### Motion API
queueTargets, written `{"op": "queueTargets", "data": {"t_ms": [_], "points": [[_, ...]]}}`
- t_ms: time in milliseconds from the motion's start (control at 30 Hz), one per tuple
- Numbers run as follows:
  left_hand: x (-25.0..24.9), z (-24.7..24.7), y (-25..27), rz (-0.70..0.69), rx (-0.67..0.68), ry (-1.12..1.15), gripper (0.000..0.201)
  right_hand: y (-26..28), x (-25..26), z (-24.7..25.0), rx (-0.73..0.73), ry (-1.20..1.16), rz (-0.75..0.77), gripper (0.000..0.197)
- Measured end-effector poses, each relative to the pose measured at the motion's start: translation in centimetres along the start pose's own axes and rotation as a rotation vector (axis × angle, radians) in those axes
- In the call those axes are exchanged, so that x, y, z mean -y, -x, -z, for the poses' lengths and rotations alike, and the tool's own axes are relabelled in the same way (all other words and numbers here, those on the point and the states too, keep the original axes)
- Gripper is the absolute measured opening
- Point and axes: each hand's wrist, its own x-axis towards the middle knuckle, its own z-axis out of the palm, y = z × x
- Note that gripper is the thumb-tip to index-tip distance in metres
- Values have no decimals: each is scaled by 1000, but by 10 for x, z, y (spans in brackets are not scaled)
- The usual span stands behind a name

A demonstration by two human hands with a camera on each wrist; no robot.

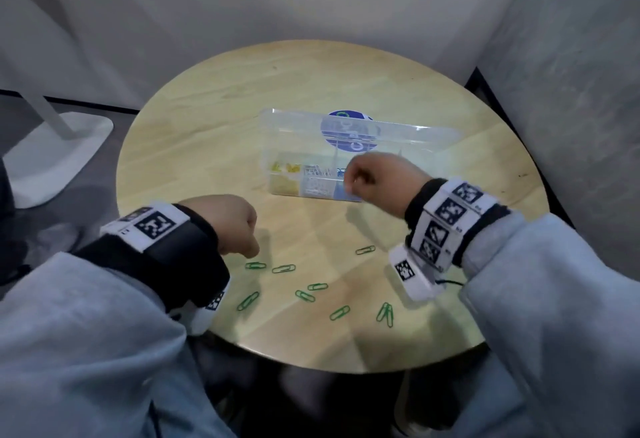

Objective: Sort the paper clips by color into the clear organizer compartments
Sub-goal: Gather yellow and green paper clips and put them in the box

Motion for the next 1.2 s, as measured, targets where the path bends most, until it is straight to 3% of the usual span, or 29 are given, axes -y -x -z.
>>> {"op": "queueTargets", "data": {"t_ms": [133,367,467,533,667,767,900,1067,1200], "points": [[-3,-4,3,3,36,-82,25,-23,-5,9,-233,-151,-106,12],[-8,-20,-1,0,149,-184,27,-17,-7,1,-248,-71,-125,13],[-10,-27,-4,2,184,-249,29,0,-11,-8,-117,-7,-101,13],[-11,-32,-5,-6,191,-294,30,14,-18,-12,67,91,-90,16],[-11,-34,-6,-33,212,-299,24,42,-29,-20,382,243,-79,50],[-12,-35,-6,-54,194,-286,16,56,-34,-27,461,289,-32,68],[-13,-38,-4,-76,156,-247,6,63,-36,-36,493,331,6,71],[-5,-22,-4,-155,52,121,15,56,-42,-48,322,265,-24,53],[4,-8,-3,-232,47,871,27,49,-39,-53,314,266,4,32]]}}
